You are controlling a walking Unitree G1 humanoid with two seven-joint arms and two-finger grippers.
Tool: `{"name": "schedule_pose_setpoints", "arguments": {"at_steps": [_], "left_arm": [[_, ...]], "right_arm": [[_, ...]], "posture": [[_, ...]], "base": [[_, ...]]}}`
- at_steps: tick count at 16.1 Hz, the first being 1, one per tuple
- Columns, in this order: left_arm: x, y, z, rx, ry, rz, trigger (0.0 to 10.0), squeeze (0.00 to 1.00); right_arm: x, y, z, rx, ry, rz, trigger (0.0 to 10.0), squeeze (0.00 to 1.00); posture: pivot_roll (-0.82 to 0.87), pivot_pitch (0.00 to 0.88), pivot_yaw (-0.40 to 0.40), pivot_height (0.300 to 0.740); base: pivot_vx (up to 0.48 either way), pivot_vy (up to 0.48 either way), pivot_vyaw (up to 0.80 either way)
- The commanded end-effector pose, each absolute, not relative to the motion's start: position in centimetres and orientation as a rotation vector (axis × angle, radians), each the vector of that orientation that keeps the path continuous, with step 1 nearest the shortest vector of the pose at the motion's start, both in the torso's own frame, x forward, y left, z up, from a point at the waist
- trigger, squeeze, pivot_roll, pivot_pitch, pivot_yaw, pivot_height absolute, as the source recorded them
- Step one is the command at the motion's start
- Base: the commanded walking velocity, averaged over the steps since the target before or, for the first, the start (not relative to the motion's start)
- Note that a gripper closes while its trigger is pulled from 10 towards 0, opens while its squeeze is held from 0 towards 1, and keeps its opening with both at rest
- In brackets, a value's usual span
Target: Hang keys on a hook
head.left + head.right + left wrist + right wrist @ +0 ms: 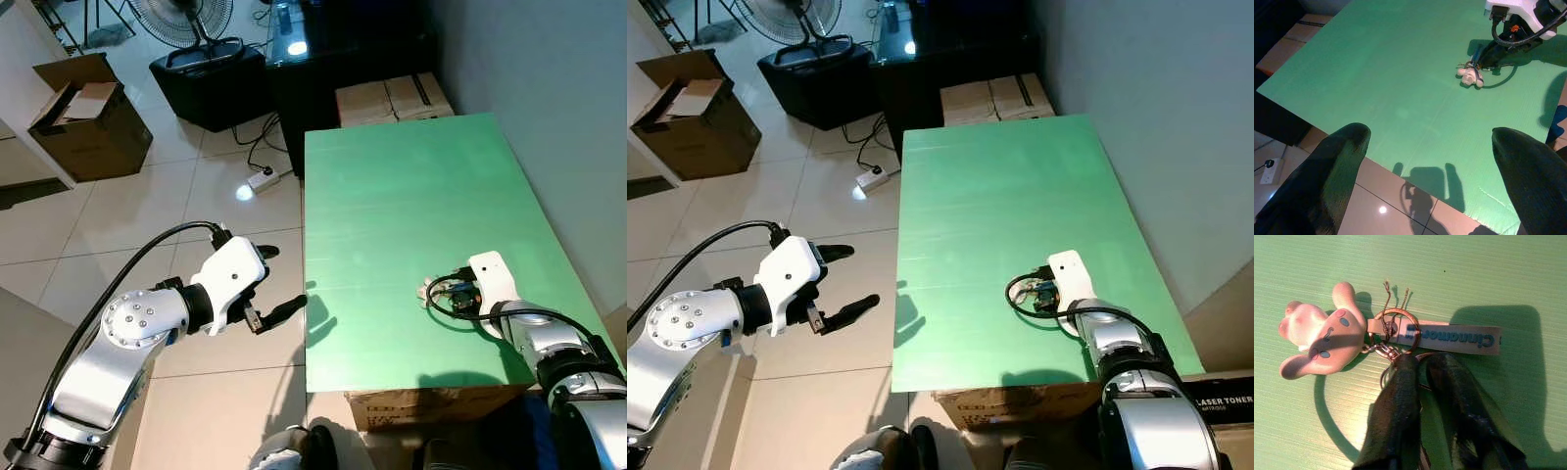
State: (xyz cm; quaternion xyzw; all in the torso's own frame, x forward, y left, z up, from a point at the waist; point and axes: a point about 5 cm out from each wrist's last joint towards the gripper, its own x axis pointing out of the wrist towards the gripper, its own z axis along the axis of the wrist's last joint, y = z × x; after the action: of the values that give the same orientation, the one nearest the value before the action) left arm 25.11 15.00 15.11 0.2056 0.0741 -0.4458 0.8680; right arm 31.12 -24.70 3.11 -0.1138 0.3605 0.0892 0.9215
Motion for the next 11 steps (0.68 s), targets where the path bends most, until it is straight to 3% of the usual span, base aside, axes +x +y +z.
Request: {"name": "schedule_pose_setpoints", "arguments": {"at_steps": [1,11], "left_arm": [[25.01,15.13,15.06,0.436,0.166,-0.931,10.0,0.00],[25.46,14.97,14.79,0.441,0.154,-0.907,10.0,0.00]], "right_arm": [[30.19,-24.68,1.97,-0.229,0.820,0.187,0.0,0.00],[31.11,-24.38,2.86,-0.206,0.758,0.158,0.0,0.00]], "posture": [[0.01,0.130,0.192,0.740],[-0.01,0.106,0.172,0.740]], "base": [[0.000,0.000,0.00],[0.000,0.000,0.00]]}}
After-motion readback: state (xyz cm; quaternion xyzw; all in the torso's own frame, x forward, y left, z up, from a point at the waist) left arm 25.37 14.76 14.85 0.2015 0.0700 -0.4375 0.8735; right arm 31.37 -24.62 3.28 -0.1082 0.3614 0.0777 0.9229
